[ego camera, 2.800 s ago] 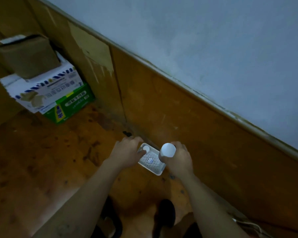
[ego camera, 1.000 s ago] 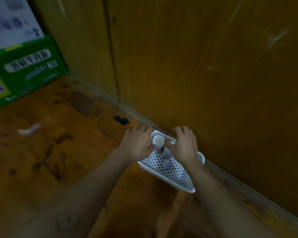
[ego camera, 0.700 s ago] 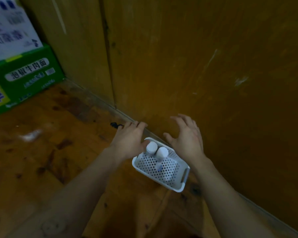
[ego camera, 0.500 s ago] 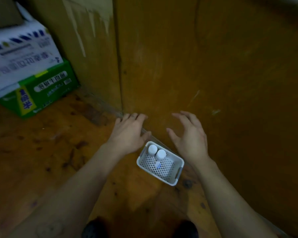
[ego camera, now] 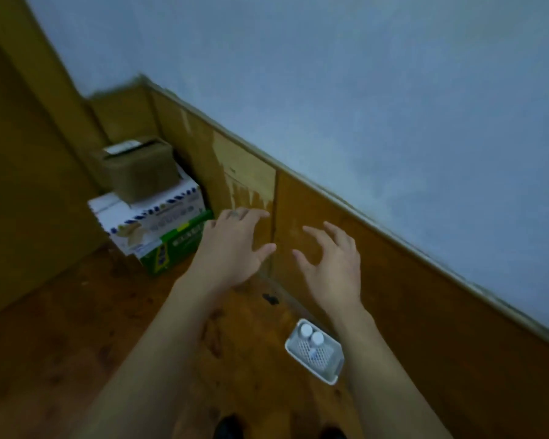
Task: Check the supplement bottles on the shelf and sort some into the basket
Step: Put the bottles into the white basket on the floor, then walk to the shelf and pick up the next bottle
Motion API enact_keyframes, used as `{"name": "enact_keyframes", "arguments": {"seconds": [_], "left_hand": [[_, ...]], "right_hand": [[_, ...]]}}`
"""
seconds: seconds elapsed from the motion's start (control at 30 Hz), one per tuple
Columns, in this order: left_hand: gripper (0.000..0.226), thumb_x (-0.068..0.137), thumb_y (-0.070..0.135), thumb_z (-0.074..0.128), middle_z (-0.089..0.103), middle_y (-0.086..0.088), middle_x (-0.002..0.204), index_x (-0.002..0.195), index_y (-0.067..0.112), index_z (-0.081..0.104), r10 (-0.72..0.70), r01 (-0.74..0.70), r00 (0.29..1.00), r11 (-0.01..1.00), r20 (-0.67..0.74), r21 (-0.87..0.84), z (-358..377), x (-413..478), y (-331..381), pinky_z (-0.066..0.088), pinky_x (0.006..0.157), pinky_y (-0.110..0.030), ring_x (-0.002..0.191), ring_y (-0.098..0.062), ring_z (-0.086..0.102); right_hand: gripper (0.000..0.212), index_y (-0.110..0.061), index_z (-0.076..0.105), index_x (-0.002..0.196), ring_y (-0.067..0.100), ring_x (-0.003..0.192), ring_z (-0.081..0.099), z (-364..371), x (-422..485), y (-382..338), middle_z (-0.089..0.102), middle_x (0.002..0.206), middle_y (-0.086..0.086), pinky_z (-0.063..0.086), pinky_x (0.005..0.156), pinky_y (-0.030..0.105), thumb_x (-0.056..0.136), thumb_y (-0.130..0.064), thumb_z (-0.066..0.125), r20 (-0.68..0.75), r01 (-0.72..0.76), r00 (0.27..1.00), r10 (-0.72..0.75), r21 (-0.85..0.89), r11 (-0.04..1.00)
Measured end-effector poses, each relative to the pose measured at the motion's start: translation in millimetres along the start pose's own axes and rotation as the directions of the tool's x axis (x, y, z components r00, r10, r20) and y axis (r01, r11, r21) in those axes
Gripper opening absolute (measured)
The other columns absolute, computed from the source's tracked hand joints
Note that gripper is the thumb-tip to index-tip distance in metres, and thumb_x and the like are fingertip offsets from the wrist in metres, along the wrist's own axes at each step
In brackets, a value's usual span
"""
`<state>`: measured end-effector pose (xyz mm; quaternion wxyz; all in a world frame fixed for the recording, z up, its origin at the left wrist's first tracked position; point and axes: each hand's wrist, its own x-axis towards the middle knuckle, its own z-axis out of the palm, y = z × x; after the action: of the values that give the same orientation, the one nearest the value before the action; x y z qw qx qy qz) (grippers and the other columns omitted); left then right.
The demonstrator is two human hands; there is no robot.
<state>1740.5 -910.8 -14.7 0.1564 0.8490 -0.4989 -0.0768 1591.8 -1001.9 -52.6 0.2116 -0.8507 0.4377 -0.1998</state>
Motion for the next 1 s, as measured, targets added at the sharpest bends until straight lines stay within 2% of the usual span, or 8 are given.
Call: {"name": "enact_keyframes", "arguments": {"seconds": [0.2, 0.33, 0.47, 0.57, 0.67, 0.77, 0.9, 1.0], "left_hand": [[0.057, 0.091, 0.058, 0.051, 0.035, 0.008, 0.149, 0.142, 0.038, 0.035, -0.183, 0.182, 0.979, 0.983, -0.087, -0.021, -60, -41, -10, 0.022, 0.114, -0.047, 0.141, -0.02, 0.025], [0.059, 0.092, 0.059, 0.049, 0.035, 0.009, 0.149, 0.144, 0.038, 0.031, -0.346, 0.349, 0.919, 0.937, -0.191, -0.019, -81, -91, -13, 0.024, 0.114, -0.047, 0.14, -0.019, 0.024], [0.06, 0.091, 0.06, 0.048, 0.035, 0.012, 0.147, 0.144, 0.037, 0.031, -0.512, 0.531, 0.8, 0.847, -0.313, -0.029, -74, -172, 5, 0.025, 0.109, -0.041, 0.139, -0.014, 0.021], [0.061, 0.091, 0.062, 0.047, 0.033, 0.014, 0.149, 0.144, 0.039, 0.03, -0.663, 0.686, 0.662, 0.724, -0.349, -0.074, -54, -237, 32, 0.023, 0.112, -0.044, 0.142, -0.014, 0.017], [0.061, 0.091, 0.062, 0.046, 0.03, 0.015, 0.151, 0.145, 0.04, 0.029, -0.784, 0.813, 0.501, 0.572, -0.367, -0.112, -40, -294, 70, 0.02, 0.115, -0.045, 0.145, -0.014, 0.012], [0.06, 0.091, 0.061, 0.046, 0.029, 0.015, 0.152, 0.144, 0.041, 0.028, -0.851, 0.888, 0.343, 0.432, -0.399, -0.159, -30, -349, 112, 0.019, 0.117, -0.044, 0.146, -0.014, 0.01], [0.06, 0.09, 0.061, 0.047, 0.031, 0.015, 0.15, 0.144, 0.04, 0.03, -0.882, 0.943, 0.121, 0.244, -0.455, -0.224, -21, -427, 163, 0.02, 0.115, -0.04, 0.144, -0.013, 0.012], [0.059, 0.089, 0.06, 0.05, 0.035, 0.015, 0.147, 0.142, 0.04, 0.034, -0.878, 0.945, -0.052, 0.111, -0.475, -0.309, -11, -486, 205, 0.025, 0.112, -0.04, 0.142, -0.013, 0.018]], "right_hand": [[0.056, -0.037, 0.044, 0.14, 0.017, 0.141, 0.025, -29, 13, -64, 0.035, 0.152, -0.003, 0.021, 0.116, 0.037, 0.088, -0.051, 0.061, 0.079, 0.193, 0.978, -0.195, 0.035, 0.981], [0.063, -0.036, 0.037, 0.144, 0.018, 0.141, 0.025, -37, 7, -88, 0.034, 0.152, -0.003, 0.023, 0.118, 0.041, 0.088, -0.054, 0.059, 0.205, 0.373, 0.899, -0.388, 0.11, 0.921], [0.063, -0.039, 0.031, 0.147, 0.019, 0.145, 0.018, -48, -22, -105, 0.029, 0.155, -0.003, 0.014, 0.12, 0.043, 0.09, -0.055, 0.054, 0.347, 0.629, 0.688, -0.637, 0.152, 0.762], [0.064, -0.041, 0.026, 0.148, 0.017, 0.147, 0.012, -54, -62, -106, 0.022, 0.158, -0.005, 0.003, 0.12, 0.039, 0.091, -0.06, 0.049, 0.407, 0.757, 0.506, -0.76, 0.213, 0.618], [0.065, -0.044, 0.021, 0.149, 0.015, 0.148, 0.005, -60, -105, -102, 0.014, 0.16, -0.009, 0.0, 0.12, 0.038, 0.092, -0.061, 0.046, 0.482, 0.78, 0.348, -0.804, 0.327, 0.533], [0.066, -0.044, 0.02, 0.149, 0.013, 0.148, 0.005, -71, -150, -104, 0.014, 0.161, -0.011, 0.003, 0.12, 0.038, 0.092, -0.061, 0.047, 0.508, 0.793, 0.18, -0.842, 0.431, 0.43], [0.066, -0.043, 0.023, 0.148, 0.013, 0.147, 0.008, -96, -220, -113, 0.017, 0.159, -0.011, 0.009, 0.122, 0.04, 0.09, -0.061, 0.049, 0.476, 0.803, -0.055, -0.877, 0.543, 0.244], [0.066, -0.042, 0.025, 0.148, 0.012, 0.146, 0.011, -117, -281, -119, 0.02, 0.159, -0.01, 0.009, 0.122, 0.039, 0.09, -0.059, 0.051, 0.399, 0.786, -0.218, -0.89, 0.613, 0.082]]}}
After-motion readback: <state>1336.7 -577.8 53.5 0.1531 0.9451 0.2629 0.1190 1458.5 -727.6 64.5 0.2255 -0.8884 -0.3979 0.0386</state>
